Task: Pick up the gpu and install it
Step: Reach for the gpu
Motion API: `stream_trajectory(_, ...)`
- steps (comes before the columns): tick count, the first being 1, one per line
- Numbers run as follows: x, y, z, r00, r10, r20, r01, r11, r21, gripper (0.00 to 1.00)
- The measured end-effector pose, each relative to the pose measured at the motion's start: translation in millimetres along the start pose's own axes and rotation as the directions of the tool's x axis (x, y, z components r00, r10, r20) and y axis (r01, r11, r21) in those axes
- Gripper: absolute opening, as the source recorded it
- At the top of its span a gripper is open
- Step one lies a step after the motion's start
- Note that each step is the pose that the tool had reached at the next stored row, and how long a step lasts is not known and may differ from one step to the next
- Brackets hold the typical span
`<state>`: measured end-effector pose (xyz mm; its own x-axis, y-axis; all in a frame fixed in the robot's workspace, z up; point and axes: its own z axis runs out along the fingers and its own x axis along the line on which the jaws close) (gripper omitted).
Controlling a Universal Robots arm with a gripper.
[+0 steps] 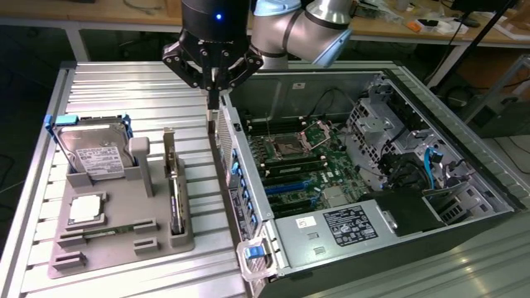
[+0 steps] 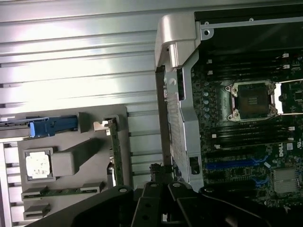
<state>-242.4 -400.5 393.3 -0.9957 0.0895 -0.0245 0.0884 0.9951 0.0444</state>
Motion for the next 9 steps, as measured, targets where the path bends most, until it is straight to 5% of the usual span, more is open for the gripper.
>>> stream_trajectory(9, 10.9, -1.0, -0.4, 1.0, 0.0, -0.0001, 0.0, 1.0, 0.0001, 0.11)
